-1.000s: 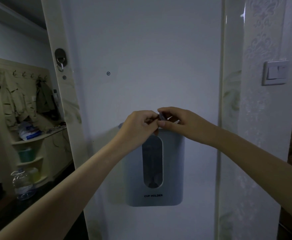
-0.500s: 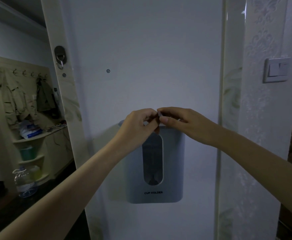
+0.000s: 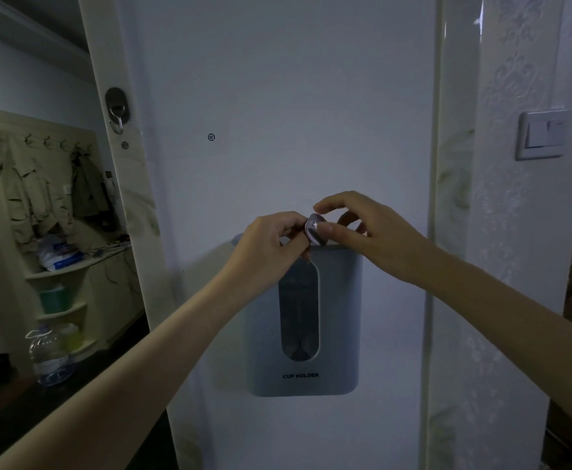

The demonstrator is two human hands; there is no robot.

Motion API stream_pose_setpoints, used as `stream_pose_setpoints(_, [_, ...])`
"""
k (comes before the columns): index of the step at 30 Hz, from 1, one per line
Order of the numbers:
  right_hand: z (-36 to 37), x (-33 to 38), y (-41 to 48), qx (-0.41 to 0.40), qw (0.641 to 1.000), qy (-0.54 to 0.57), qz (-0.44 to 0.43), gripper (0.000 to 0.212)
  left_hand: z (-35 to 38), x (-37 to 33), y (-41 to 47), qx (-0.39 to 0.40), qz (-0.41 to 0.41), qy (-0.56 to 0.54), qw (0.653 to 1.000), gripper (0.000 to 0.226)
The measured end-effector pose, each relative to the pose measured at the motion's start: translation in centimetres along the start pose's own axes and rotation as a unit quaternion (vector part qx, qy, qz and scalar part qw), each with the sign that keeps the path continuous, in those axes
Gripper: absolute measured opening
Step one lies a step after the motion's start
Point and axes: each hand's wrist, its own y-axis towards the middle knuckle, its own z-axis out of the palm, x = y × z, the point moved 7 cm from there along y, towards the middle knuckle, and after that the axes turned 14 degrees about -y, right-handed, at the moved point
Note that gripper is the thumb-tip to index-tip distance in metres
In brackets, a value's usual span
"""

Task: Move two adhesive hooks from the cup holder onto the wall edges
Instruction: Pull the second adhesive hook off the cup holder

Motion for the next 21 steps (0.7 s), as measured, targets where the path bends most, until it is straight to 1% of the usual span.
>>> stream_pose_setpoints(3, [-0.7,0.1,0.1,-0.046,0.999,-0.023,-0.017,0.019,0.0,0.0,0.0,0.0,0.004,0.008,1.0,0.013])
stream_pose_setpoints(5, [-0.9,0.4,0.1,-0.052,0.997,-0.038,-0.034,0.006,0.0,0.0,0.0,0.001,0.005,0.006,1.0,0.014])
stream_pose_setpoints(6, [-0.9,0.5,0.0,-0.051,0.997,-0.041,-0.043,0.003,0.0,0.0,0.0,0.002,0.006,0.005,1.0,0.014])
stream_pose_setpoints(11, [-1.0,0.9,-0.1,-0.048,0.997,-0.032,-0.048,0.006,0.0,0.1,0.0,-0.001,0.001,0.002,1.0,0.014])
stream_pose_setpoints(16, [-1.4,0.7,-0.2,-0.047,0.998,-0.021,-0.037,0.007,-0.1,-0.1,-0.3,-0.005,-0.001,0.014,1.0,0.024])
stream_pose_setpoints(21, [-1.8,0.4,-0.2,-0.052,0.998,-0.015,-0.028,0.006,-0.2,-0.2,-0.5,-0.008,-0.003,0.01,1.0,0.016])
